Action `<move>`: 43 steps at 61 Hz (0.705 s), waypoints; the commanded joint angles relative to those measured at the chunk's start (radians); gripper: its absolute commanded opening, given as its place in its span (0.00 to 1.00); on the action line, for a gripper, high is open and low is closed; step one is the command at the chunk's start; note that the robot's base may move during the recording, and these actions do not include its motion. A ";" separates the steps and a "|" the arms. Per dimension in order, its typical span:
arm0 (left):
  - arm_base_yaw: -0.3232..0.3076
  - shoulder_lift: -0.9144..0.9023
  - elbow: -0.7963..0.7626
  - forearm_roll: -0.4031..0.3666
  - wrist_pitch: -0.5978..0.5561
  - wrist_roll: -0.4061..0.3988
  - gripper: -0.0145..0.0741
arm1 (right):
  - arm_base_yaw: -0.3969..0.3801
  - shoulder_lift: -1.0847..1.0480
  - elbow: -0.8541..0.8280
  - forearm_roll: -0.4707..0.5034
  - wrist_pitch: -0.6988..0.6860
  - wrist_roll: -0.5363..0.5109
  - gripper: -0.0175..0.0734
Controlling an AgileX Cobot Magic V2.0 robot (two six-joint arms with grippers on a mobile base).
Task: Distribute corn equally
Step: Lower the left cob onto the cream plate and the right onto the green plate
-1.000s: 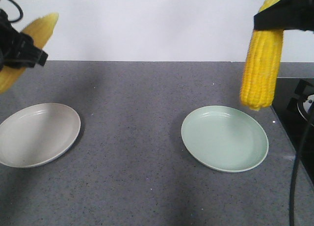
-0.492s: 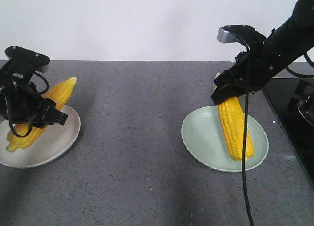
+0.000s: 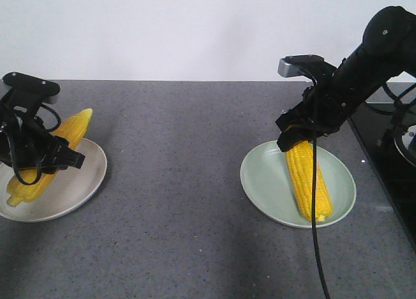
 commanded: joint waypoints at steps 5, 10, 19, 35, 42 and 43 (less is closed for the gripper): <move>0.030 -0.012 -0.024 0.004 -0.066 -0.016 0.16 | 0.001 -0.048 -0.027 0.006 -0.021 0.005 0.21; 0.031 -0.011 -0.024 0.004 -0.081 -0.016 0.16 | 0.001 -0.048 -0.027 0.006 -0.024 0.005 0.22; 0.031 -0.011 -0.024 0.012 -0.086 -0.016 0.16 | 0.001 -0.048 -0.027 0.002 -0.025 0.005 0.27; 0.031 -0.011 -0.024 0.023 -0.065 -0.016 0.24 | 0.001 -0.048 -0.027 -0.003 -0.014 0.005 0.52; 0.031 -0.011 -0.024 0.023 -0.060 -0.016 0.34 | 0.001 -0.048 -0.027 -0.003 -0.016 0.012 0.65; 0.031 -0.011 -0.024 0.023 -0.059 -0.018 0.37 | 0.001 -0.048 -0.027 -0.003 -0.016 0.012 0.66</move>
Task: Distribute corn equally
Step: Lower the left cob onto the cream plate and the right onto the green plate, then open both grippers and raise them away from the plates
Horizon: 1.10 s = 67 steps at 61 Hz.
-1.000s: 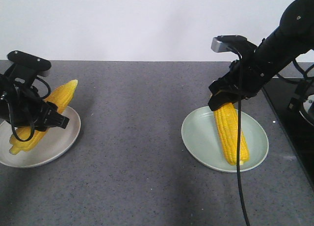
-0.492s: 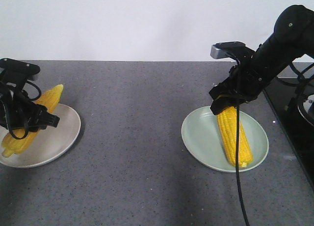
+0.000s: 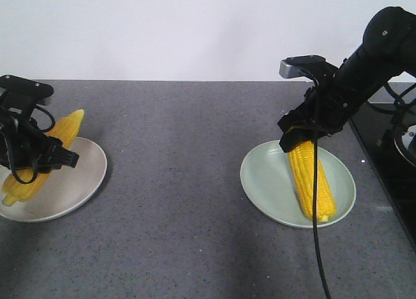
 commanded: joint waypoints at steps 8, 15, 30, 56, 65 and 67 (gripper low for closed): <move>0.000 -0.033 -0.027 0.003 -0.025 -0.011 0.54 | 0.001 -0.048 -0.027 0.019 -0.014 0.005 0.74; 0.000 -0.033 -0.027 0.003 -0.015 -0.011 0.68 | 0.001 -0.048 -0.027 0.019 -0.016 0.005 0.74; 0.000 -0.033 -0.027 0.006 -0.002 -0.008 0.86 | 0.001 -0.048 -0.027 0.007 -0.028 0.005 0.74; 0.000 -0.061 -0.045 0.002 0.041 -0.017 0.72 | -0.001 -0.152 -0.036 0.038 -0.108 0.018 0.59; 0.000 -0.120 -0.072 0.001 0.040 -0.020 0.57 | -0.001 -0.247 -0.036 0.091 -0.139 -0.002 0.36; 0.000 -0.143 -0.077 0.001 0.034 -0.020 0.53 | -0.001 -0.274 -0.036 0.102 -0.144 -0.008 0.31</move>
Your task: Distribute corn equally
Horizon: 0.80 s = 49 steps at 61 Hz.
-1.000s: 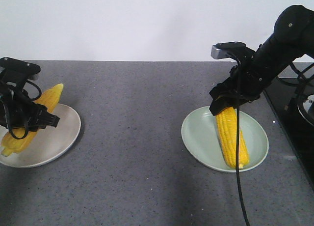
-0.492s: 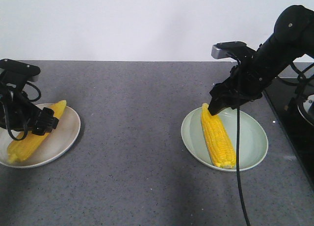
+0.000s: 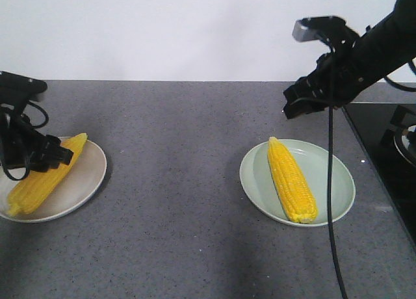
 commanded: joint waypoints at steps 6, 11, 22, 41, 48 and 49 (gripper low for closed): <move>0.000 -0.163 -0.048 -0.001 -0.063 -0.001 0.37 | -0.001 -0.172 -0.036 0.113 -0.052 -0.055 0.17; 0.000 -0.234 -0.048 -0.010 -0.070 0.003 0.25 | -0.001 -0.240 -0.019 0.173 -0.053 -0.066 0.18; 0.000 -0.428 0.026 -0.096 -0.158 0.023 0.15 | 0.001 -0.436 0.189 0.275 -0.200 -0.199 0.19; 0.000 -0.812 0.494 -0.341 -0.396 0.111 0.15 | 0.000 -0.947 0.913 0.344 -0.539 -0.346 0.19; 0.000 -0.922 0.656 -0.378 -0.439 0.116 0.15 | 0.000 -1.151 1.143 0.333 -0.634 -0.346 0.19; 0.000 -0.933 0.673 -0.389 -0.440 0.116 0.15 | 0.000 -1.174 1.169 0.333 -0.641 -0.346 0.19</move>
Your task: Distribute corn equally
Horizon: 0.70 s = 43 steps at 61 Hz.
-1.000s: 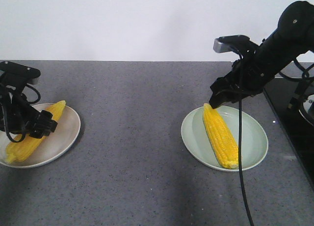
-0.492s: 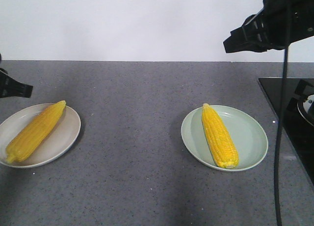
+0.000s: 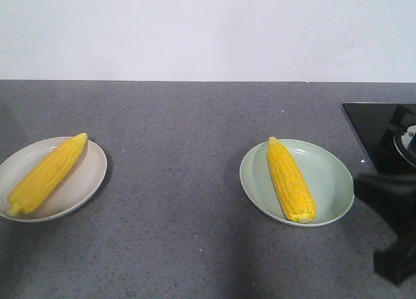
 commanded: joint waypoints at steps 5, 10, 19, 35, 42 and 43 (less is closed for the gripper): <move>0.000 -0.125 0.161 -0.082 -0.115 0.007 0.15 | 0.000 -0.241 0.252 0.026 -0.165 -0.015 0.19; 0.000 -0.159 0.213 -0.088 -0.141 0.000 0.15 | 0.000 -0.340 0.341 0.028 -0.205 -0.009 0.19; 0.000 -0.176 0.224 -0.088 -0.187 -0.002 0.15 | 0.000 -0.443 0.365 0.029 -0.273 -0.007 0.19; 0.000 -0.175 0.224 -0.087 -0.212 -0.002 0.15 | 0.000 -0.460 0.365 0.032 -0.262 -0.006 0.19; 0.000 -0.175 0.224 -0.087 -0.212 -0.001 0.15 | 0.000 -0.460 0.365 0.033 -0.262 -0.006 0.19; 0.000 -0.175 0.224 -0.087 -0.212 -0.001 0.15 | 0.000 -0.460 0.365 0.033 -0.262 -0.006 0.19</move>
